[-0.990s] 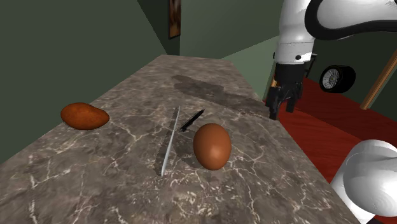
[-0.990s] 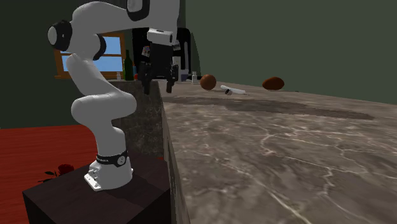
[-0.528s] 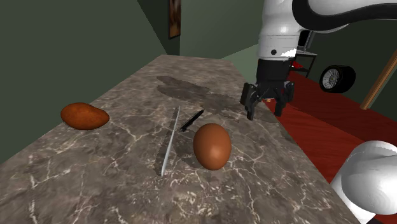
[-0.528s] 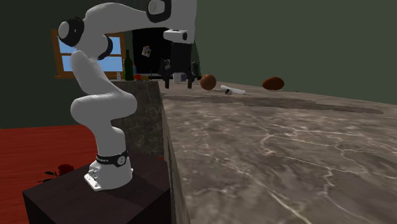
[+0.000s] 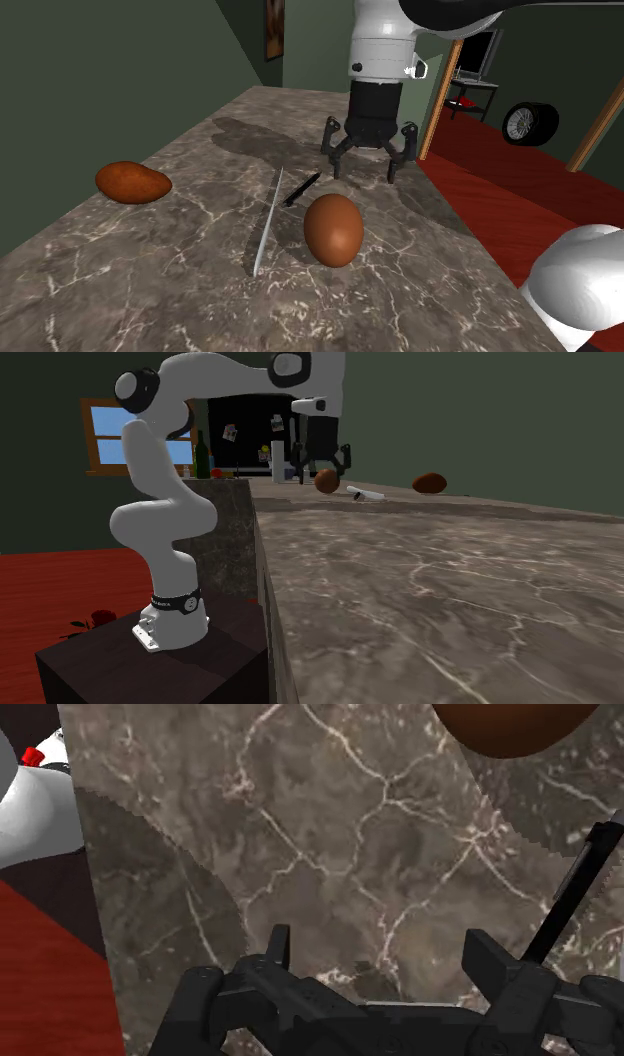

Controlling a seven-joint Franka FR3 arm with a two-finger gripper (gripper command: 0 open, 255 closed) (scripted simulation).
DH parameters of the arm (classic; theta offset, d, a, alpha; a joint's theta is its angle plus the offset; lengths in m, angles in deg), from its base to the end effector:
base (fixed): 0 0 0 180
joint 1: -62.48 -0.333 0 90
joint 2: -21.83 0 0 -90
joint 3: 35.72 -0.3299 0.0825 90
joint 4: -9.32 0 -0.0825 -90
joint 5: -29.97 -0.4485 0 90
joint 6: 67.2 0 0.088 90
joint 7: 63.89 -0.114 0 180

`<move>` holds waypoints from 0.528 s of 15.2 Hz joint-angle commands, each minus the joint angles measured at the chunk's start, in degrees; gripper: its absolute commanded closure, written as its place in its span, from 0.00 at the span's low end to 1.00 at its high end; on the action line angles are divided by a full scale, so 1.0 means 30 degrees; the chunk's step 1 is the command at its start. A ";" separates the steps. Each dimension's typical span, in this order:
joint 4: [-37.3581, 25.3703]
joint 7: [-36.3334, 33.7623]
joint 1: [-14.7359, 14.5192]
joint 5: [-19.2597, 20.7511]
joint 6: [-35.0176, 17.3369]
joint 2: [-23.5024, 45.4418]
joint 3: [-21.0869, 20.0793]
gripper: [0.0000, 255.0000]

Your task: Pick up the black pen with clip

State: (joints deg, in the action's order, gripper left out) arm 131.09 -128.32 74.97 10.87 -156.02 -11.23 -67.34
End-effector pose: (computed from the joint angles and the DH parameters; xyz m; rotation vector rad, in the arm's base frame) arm 0.4002 0.2249 0.5865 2.8316 -1.3340 -0.1238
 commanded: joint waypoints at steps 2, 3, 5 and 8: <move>-0.1918 -0.3711 0.1158 0.0163 -0.0510 0.1755 -0.1758 0.00; -0.2613 -0.4929 0.1571 0.0366 -0.0684 0.2437 -0.2375 0.00; -0.4079 -0.7439 0.2421 0.0996 -0.0993 0.3929 -0.3667 0.00; -0.5092 -0.9607 0.3078 0.1758 -0.1447 0.5293 -0.4809 0.00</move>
State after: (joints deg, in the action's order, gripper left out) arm 116.77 -154.89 83.70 15.52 -159.86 3.36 -80.56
